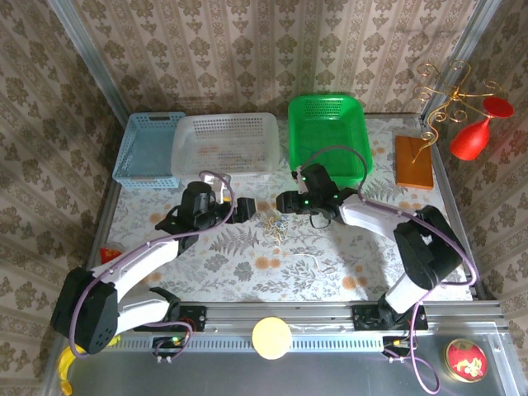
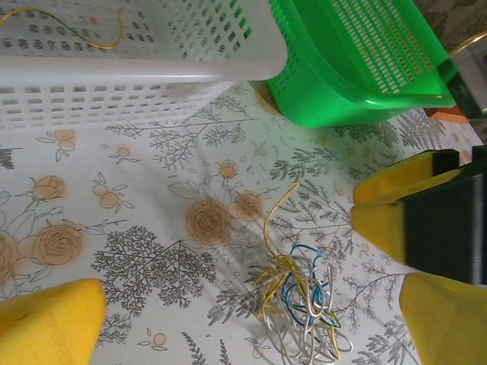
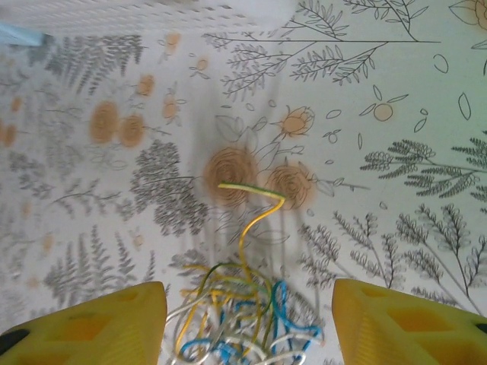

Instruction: Untangle the cables

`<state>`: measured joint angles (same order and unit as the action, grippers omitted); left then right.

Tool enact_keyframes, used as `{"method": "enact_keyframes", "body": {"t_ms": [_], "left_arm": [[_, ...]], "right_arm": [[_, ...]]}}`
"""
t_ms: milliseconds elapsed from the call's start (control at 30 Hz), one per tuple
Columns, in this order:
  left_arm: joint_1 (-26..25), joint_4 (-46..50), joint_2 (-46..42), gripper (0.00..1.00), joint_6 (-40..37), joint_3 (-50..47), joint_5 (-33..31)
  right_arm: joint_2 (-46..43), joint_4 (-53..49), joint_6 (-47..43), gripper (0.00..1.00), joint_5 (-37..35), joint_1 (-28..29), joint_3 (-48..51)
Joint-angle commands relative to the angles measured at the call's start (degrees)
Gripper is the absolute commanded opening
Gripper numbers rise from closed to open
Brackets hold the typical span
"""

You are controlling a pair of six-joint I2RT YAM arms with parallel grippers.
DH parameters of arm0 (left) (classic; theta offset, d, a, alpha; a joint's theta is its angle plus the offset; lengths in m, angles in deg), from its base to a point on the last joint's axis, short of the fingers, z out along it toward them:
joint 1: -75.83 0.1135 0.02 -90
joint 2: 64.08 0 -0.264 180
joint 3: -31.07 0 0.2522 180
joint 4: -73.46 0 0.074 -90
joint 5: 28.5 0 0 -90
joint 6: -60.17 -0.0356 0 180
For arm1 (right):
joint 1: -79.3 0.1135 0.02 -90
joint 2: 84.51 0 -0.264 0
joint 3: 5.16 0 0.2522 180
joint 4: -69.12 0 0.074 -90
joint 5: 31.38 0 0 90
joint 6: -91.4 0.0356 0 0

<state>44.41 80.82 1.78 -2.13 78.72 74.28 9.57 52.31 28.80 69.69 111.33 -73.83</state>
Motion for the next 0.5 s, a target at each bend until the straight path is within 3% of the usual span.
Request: {"method": "enact_keyframes", "body": {"t_ms": [0,300,467], "left_arm": [[1.0,-1.1,-0.6,1.00,1.9,-0.7,-0.9],[2.0,-2.3,0.1,1.00,2.3,-1.1,0.4],[2.2,-3.2,0.1,1.00,2.5,-1.5,0.9]], "right_arm": [[3.8,-1.3,-4.5,0.66,-5.8,1.2,-3.3],[12.4,-0.9,-5.5,0.69,-10.7,2.2,-10.1],[16.0,-0.4,-5.6,0.62,-11.0,2.2,-12.5]]}}
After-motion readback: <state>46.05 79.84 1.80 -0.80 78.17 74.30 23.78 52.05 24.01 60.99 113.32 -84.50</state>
